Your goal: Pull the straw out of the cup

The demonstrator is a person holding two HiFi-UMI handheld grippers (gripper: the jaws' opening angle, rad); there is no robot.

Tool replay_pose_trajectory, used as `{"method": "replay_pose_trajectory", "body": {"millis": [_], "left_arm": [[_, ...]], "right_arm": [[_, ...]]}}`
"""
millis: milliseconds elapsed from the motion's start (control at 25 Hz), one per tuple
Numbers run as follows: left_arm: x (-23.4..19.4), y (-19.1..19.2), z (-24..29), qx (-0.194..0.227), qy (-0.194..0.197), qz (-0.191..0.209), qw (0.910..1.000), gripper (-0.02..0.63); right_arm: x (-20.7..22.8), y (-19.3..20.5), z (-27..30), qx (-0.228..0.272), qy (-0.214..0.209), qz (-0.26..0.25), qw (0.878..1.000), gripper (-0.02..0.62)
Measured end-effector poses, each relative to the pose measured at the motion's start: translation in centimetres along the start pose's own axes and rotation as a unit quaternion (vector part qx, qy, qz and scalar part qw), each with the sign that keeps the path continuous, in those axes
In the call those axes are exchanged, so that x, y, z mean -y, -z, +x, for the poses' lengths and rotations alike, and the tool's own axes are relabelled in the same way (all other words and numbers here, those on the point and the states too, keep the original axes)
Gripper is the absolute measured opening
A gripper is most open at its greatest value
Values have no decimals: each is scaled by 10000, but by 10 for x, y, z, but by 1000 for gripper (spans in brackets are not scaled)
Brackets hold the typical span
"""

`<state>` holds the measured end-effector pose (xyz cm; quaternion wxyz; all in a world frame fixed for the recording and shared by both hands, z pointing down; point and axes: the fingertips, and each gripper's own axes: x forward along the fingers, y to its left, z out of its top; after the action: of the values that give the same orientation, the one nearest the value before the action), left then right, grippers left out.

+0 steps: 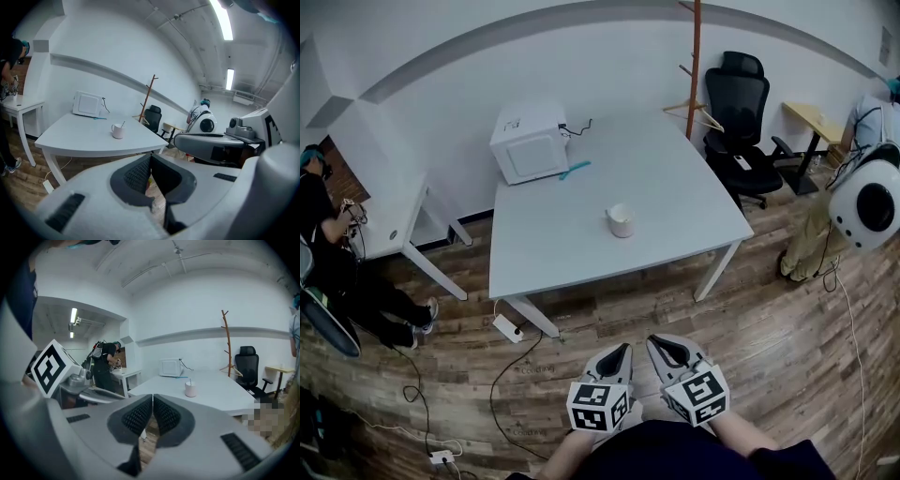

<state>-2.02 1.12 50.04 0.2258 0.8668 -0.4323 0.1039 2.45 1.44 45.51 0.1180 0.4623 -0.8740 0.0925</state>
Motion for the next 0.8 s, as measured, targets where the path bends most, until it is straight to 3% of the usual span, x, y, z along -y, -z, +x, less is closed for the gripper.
{"method": "replay_pose_trajectory", "body": {"millis": [800], "left_arm": [[-91,-31,33,-68,94,-17,9999,17]], "right_arm": [[5,-24,100,-39,118,-105,9999,31]]}}
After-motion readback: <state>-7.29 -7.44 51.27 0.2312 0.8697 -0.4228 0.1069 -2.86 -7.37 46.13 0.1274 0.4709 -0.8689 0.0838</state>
